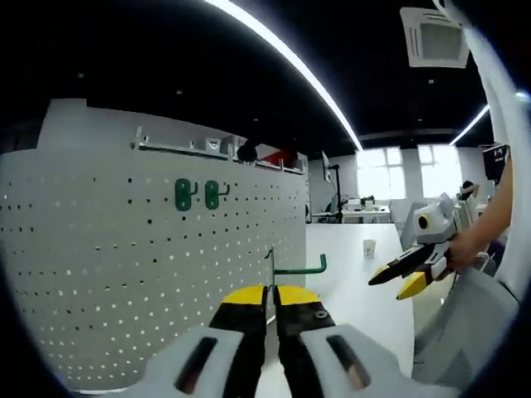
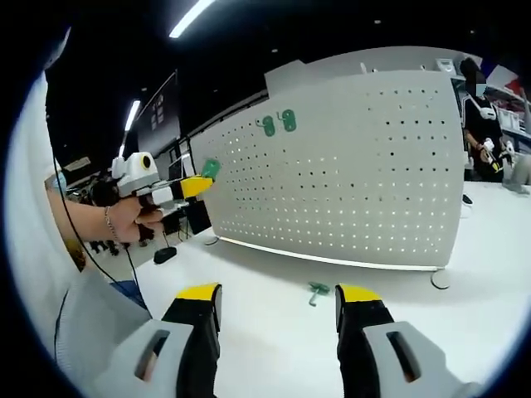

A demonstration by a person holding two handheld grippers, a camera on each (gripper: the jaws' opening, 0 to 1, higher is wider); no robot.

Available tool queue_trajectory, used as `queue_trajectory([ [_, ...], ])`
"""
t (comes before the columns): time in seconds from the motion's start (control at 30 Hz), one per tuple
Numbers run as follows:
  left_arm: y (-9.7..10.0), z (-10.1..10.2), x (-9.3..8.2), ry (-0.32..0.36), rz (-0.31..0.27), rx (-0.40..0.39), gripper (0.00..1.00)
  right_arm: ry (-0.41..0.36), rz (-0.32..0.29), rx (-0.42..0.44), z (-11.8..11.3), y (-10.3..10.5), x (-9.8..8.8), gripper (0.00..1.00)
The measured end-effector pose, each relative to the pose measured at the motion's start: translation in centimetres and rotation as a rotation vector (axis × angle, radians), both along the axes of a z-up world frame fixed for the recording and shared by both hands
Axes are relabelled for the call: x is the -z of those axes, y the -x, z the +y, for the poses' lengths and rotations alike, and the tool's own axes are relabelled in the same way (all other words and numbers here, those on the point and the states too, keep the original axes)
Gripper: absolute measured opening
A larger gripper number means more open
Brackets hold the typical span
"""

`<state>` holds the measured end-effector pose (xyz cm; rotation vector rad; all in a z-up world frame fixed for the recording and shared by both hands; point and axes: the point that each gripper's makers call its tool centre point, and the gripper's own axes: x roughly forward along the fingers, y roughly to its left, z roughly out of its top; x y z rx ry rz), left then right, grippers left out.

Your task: Insert the hook assembly into the mounting plate slot until the hook locks in place.

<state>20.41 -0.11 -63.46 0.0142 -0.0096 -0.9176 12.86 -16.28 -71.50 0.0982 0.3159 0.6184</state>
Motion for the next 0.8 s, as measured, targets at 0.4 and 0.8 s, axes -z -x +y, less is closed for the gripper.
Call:
queue_trajectory([
  [0.4, 0.6, 1.1, 0.0, 0.023, 0.001, -0.062, 0.03, 0.016, 0.003, -0.022, 0.5, 0.0, 0.4, 0.53],
  [0.8, 0.5, 2.0, 0.8, 0.049, 0.037, -0.094, 0.03, 0.008, -0.019, -0.033, 1.1, -0.1, -0.4, 0.53],
])
